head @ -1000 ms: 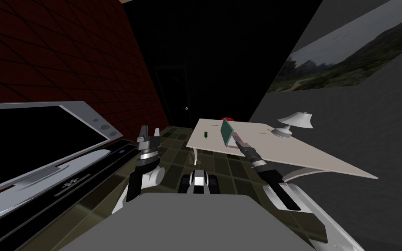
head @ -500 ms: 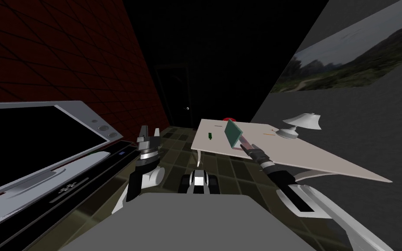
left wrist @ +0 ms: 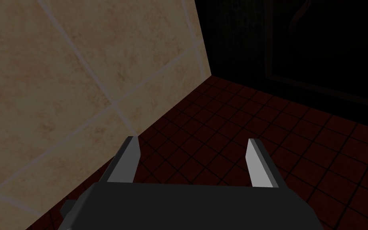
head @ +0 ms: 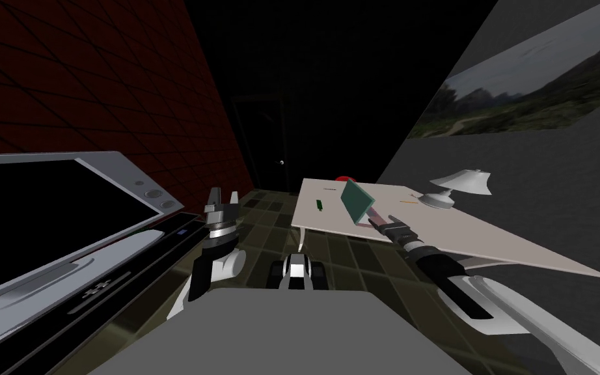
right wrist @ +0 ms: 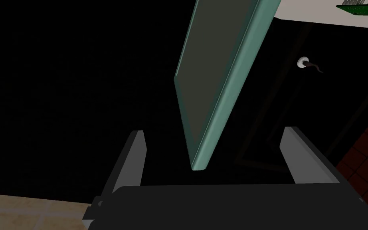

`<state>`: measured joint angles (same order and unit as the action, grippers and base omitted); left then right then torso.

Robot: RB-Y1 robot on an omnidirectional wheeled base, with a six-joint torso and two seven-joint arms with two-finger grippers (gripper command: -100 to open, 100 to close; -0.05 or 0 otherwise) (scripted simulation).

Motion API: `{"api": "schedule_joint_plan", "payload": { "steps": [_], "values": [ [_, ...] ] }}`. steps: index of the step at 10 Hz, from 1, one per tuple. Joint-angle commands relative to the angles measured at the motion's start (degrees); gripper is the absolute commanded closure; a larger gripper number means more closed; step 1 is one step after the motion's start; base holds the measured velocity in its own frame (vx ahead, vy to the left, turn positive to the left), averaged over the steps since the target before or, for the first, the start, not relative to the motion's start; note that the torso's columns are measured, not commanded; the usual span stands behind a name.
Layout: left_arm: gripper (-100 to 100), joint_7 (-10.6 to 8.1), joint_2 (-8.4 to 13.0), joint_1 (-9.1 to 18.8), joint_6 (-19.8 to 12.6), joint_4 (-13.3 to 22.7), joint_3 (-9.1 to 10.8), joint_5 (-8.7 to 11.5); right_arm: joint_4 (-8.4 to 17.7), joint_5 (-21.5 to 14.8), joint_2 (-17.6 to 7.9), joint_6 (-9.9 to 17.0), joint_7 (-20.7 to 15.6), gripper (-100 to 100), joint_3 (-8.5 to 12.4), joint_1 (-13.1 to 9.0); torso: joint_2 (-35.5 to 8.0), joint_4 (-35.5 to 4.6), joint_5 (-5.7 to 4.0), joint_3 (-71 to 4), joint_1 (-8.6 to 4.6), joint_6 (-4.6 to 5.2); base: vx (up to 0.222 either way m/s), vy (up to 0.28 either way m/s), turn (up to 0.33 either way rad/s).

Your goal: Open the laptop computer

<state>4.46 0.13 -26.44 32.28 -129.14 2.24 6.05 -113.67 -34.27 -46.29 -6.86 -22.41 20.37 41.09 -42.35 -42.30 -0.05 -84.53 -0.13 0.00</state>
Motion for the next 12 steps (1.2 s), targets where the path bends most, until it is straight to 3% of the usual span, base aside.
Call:
{"api": "schedule_joint_plan", "payload": {
  "steps": [1, 3, 4, 8, 12],
  "values": [
    [0, 0.0, 0.0, 0.0, 0.0, 0.0, 0.0, 0.0, 2.0, -3.4, -5.0, 2.2, -2.3, -100, 2.2, 1.4, 0.1, 0.0, 0.04, 0.0, 0.15, 0.0, 0.063, 0.155, -0.022],
    [0, 0.0, 0.0, 0.0, 0.0, 0.0, -0.01, 0.0, 3.6, -5.8, -8.7, 3.5, -4.0, -100, 4.0, 2.5, 0.1, 0.0, 0.09, 0.0, 0.25, 0.0, 0.066, 0.161, -0.016],
    [0, 0.0, 0.0, 0.0, 0.0, 0.0, 0.0, 0.0, 3.6, -5.8, -9.0, 3.5, -4.0, -100, 4.0, 2.5, 0.1, 0.0, 0.07, -0.1, 0.18, 0.0, 0.035, 0.103, -0.007],
    [0, 0.0, 0.0, 0.0, 0.0, 0.0, 0.0, 0.0, 6.0, -9.7, -15.3, 5.6, -6.7, -100, 6.9, 4.3, 0.1, 0.0, 0.08, -0.1, 0.24, 0.0, 0.038, 0.104, -0.011],
    [0, 0.0, 0.0, 0.0, 0.0, 0.0, 0.0, 0.0, 7.4, -12.3, -19.6, 7.0, -8.5, -100, 8.9, 5.5, 0.0, 0.0, 0.02, 0.0, 0.05, 0.0, 0.032, 0.084, -0.008]
  ]
}}
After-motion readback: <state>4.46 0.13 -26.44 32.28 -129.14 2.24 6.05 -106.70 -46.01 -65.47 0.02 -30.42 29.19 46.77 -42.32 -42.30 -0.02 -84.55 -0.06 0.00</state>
